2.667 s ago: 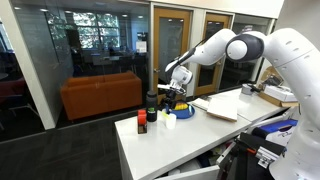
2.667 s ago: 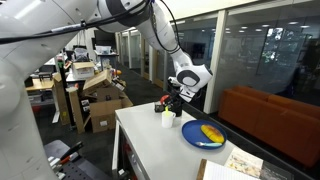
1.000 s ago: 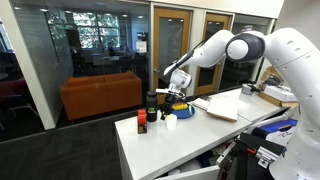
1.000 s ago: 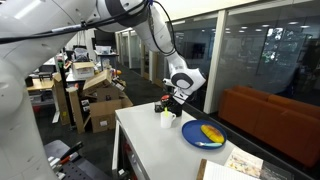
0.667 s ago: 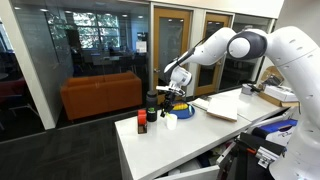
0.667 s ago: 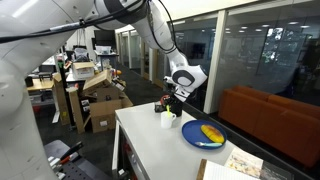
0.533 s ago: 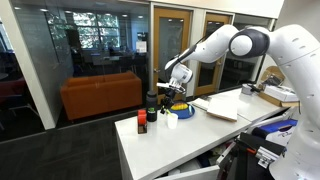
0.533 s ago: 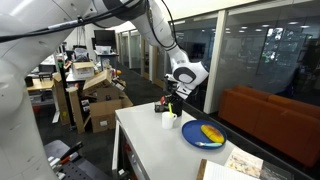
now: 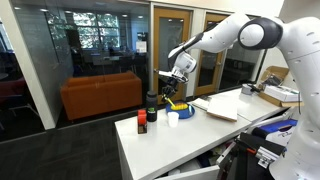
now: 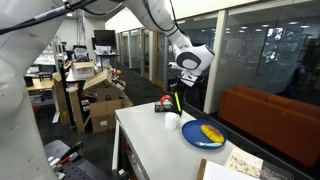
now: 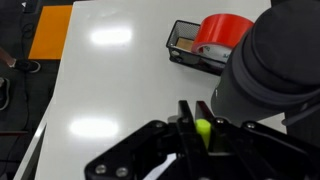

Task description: Pick up the pen from the cup and put it on the table

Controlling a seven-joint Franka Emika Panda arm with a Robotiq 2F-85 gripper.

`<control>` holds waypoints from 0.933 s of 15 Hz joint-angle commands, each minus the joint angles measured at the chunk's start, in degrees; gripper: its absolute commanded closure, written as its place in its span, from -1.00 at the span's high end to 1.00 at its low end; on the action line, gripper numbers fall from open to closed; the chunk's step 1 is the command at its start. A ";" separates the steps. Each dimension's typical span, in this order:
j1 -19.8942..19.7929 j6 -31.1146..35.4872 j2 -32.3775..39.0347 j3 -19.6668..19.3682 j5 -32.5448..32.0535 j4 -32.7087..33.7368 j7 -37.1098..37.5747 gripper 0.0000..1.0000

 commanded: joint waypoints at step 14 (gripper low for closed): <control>0.82 11.71 -11.60 -0.95 -28.61 -10.52 -17.57 -0.94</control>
